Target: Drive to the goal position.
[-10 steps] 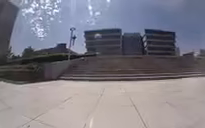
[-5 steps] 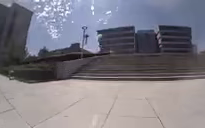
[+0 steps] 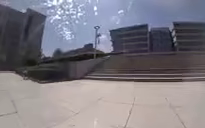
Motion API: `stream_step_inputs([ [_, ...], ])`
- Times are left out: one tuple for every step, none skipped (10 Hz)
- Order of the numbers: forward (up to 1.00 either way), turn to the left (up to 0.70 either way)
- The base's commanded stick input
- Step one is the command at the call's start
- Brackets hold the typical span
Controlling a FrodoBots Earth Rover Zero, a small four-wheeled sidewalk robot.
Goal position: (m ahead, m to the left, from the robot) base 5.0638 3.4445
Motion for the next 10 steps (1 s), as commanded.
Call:
stream_step_inputs([
  [0.70,0.27],
  [0.70,0.27],
  [0.70,0.27],
  [0.70,0.27],
  [0.70,0.27],
  [0.70,0.27],
  [0.70,0.27],
  [0.70,0.27],
  [0.70,0.27],
  [0.70,0.27],
])
